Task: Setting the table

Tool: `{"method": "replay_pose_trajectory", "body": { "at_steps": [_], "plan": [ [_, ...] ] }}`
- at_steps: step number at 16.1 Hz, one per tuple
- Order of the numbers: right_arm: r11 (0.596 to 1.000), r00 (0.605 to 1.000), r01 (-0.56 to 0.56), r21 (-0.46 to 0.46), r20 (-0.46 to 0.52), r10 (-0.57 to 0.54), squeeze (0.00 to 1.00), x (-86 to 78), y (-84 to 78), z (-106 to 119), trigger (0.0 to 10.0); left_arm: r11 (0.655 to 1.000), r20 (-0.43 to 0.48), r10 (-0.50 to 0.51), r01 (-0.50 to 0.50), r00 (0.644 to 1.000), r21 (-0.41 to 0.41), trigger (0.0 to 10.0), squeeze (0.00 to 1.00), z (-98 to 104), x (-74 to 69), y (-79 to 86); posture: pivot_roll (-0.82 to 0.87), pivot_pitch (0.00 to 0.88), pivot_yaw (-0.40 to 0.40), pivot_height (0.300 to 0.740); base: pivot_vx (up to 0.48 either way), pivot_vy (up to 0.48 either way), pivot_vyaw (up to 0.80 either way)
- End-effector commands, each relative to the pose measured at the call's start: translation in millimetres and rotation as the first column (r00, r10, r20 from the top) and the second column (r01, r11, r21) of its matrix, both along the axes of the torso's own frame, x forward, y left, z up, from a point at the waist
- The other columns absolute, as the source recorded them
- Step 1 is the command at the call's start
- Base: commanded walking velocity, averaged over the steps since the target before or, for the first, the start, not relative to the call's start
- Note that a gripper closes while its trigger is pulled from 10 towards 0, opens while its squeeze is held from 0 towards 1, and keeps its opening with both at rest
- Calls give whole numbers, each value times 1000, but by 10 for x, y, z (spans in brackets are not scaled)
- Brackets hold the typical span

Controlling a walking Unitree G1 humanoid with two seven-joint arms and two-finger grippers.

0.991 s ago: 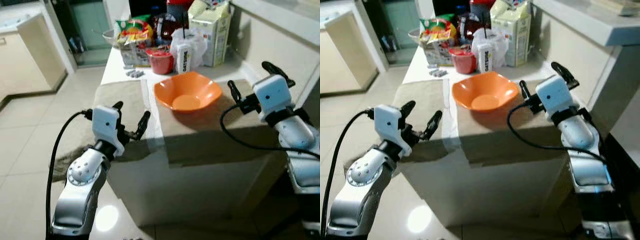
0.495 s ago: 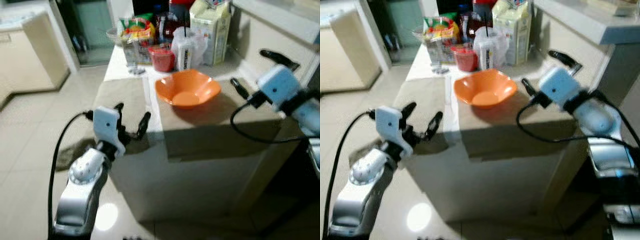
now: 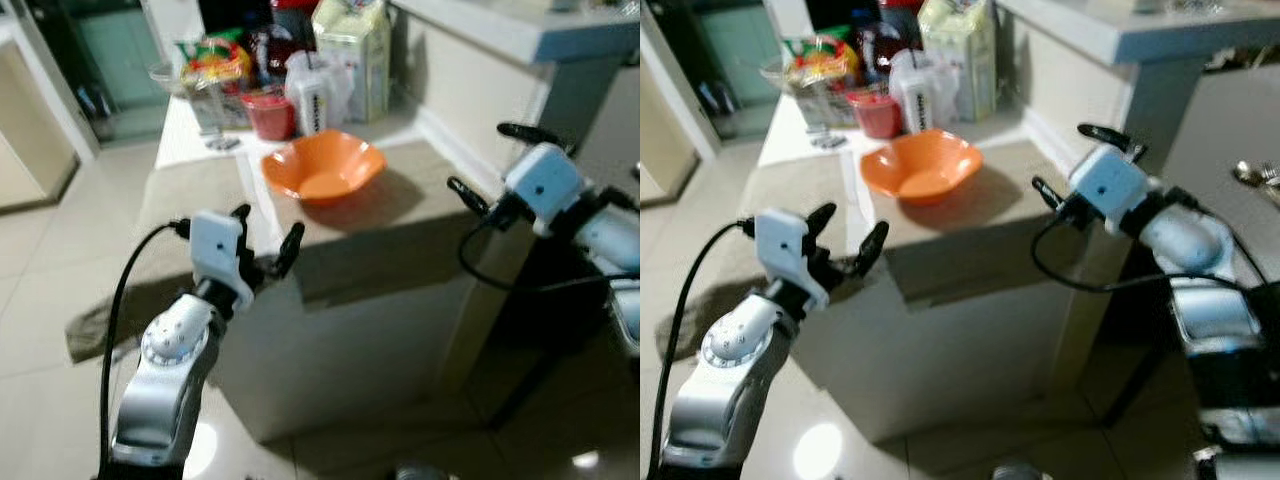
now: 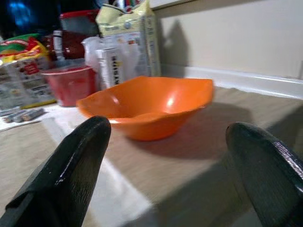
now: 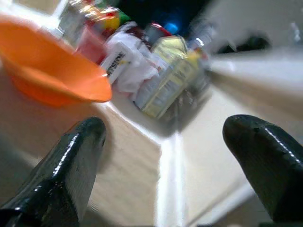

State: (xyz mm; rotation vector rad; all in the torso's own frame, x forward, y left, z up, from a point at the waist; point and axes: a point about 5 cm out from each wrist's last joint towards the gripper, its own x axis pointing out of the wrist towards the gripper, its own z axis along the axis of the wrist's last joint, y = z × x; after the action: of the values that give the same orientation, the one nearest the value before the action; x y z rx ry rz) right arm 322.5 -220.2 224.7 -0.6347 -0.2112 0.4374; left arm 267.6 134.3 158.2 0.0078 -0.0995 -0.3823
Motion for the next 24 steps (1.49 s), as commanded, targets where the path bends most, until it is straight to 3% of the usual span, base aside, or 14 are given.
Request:
{"method": "replay_pose_trajectory", "body": {
  "at_steps": [1, 3, 4, 7, 11, 12, 13, 15, 16, 17, 19, 20, 22, 24],
  "plan": [
    [983, 998, 55, 177, -17, -53, 0, 54, -61, 88, 10000, 999, 24, 29, -30, 999, 23, 10000, 0, 51, 57, 69, -192, 0, 90, 736, 0, 0, 0],
    [918, 995, 96, 386, -74, -73, 0, 8, 13, -43, 10000, 997, 40, 46, -48, 998, 57, 10000, 0, 84, 102, 139, -187, 0, 97, 736, 0, 0, 0],
    [863, 987, 117, 491, -156, -45, 0, -154, 162, -331, 10000, 992, 52, 57, -62, 997, 109, 10000, 0, 115, 169, 236, -191, 0, 106, 736, 0, 0, 0],
    [812, 965, 185, 554, -258, -44, 0, -310, 217, -636, 10000, 983, 66, 47, -57, 997, 175, 10000, 0, 142, 268, 319, -194, 0, 113, 736, 0, 0, 0],
    [775, 921, 232, 588, -389, 19, 0, -632, 394, -965, 10000, 924, 87, -39, 3, 995, 382, 10000, 0, 257, 592, 477, -216, 0, 149, 736, 0, 0, 0],
    [790, 926, 237, 566, -377, -8, 0, -665, 419, -970, 10000, 933, 85, -24, -8, 996, 360, 10000, 0, 289, 630, 504, -221, 0, 152, 736, 0, 0, 0],
    [822, 938, 257, 508, -334, -87, 0, -668, 434, -958, 10000, 972, 56, 30, -42, 998, 233, 10000, 0, 310, 639, 539, -225, 0, 149, 736, 0, 0, 0],
    [755, 918, 383, 532, -310, -247, 0, -668, 373, -946, 10000, 998, -5, 49, -49, 999, 37, 10000, 0, 204, 479, 427, -222, 0, 141, 736, 0, 0, 0],
    [749, 918, 383, 541, -314, -242, 0, -684, 390, -945, 10000, 999, -1, 30, -30, 1000, 31, 10000, 0, 177, 446, 384, -222, 0, 141, 736, 0, 0, 0],
    [781, 930, 341, 523, -310, -198, 0, -735, 500, -968, 10000, 990, 46, 6, -12, 999, 144, 10000, 0, 173, 448, 395, -208, 0, 130, 736, 0, 0, 0],
    [785, 932, 325, 527, -320, -172, 0, -753, 551, -994, 10000, 981, 57, 24, -35, 998, 188, 10000, 0, 222, 559, 540, -198, 0, 137, 736, 0, 0, 0],
    [783, 932, 326, 530, -318, -173, 0, -752, 564, -997, 10000, 986, 50, 54, -61, 997, 158, 10000, 0, 256, 584, 599, -199, 0, 145, 736, 0, 0, 0],
    [784, 938, 329, 527, -282, -204, 0, -733, 600, -970, 10000, 996, 9, 75, -75, 997, 38, 10000, 0, 252, 473, 523, -197, 0, 149, 736, 0, 0, 0],
    [785, 938, 324, 528, -291, -190, 0, -716, 651, -986, 10000, 998, -7, 68, -68, 998, -2, 10000, 0, 180, 385, 421, -188, 0, 140, 736, 0, 0, 0]
  ]
}}
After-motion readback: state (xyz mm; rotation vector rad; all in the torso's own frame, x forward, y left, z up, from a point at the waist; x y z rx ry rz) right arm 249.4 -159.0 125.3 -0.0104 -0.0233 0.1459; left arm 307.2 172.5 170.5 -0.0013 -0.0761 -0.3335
